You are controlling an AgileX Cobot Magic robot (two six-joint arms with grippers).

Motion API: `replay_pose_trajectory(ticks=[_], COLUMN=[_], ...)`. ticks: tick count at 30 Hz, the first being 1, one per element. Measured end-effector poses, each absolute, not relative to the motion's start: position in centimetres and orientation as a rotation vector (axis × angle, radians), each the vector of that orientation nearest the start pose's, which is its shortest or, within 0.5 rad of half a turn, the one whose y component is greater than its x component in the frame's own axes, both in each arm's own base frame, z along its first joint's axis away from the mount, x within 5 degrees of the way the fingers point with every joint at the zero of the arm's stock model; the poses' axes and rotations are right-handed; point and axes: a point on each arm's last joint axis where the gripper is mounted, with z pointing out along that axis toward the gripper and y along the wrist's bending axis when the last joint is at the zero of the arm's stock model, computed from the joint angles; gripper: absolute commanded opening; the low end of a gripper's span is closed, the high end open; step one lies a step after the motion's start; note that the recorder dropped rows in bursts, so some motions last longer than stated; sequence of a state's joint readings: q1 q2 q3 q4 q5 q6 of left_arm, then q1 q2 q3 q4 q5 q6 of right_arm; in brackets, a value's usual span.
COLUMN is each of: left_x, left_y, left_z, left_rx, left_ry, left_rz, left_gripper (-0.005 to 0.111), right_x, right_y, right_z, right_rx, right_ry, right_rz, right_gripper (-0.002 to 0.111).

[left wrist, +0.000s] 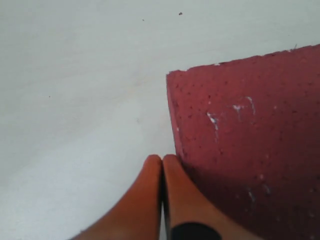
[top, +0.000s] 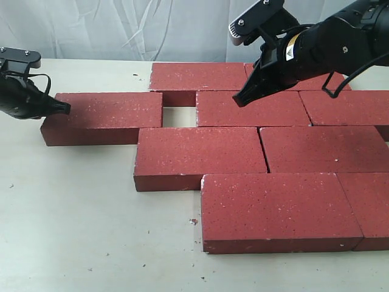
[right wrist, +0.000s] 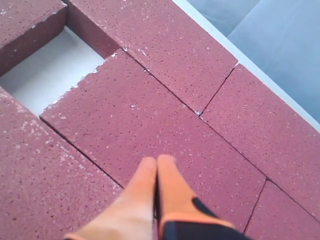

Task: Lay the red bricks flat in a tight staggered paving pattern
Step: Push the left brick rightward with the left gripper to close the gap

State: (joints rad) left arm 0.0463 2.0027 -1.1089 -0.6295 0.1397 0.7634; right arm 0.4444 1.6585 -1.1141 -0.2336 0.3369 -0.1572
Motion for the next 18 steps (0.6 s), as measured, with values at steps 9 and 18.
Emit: replay_pose_trajectory(ticks=[9,18], left_x=[39.8,39.8], left_y=[0.8,-0.8], left_z=[12.5,12.5], left_rx=[0.141,0.183], left_ry=[2.481,2.481], left_rz=[-0.036,-0.057], left_gripper=[0.000,0.000], right_x=[33.0,33.0], right_y=[14.9,14.9], right_z=[24.6,24.6], right_rx=[-0.907,-0.906], right_ry=[2.173,2.171], right_rz=[-0.058,-0.057], right_gripper=[-0.001,-0.001])
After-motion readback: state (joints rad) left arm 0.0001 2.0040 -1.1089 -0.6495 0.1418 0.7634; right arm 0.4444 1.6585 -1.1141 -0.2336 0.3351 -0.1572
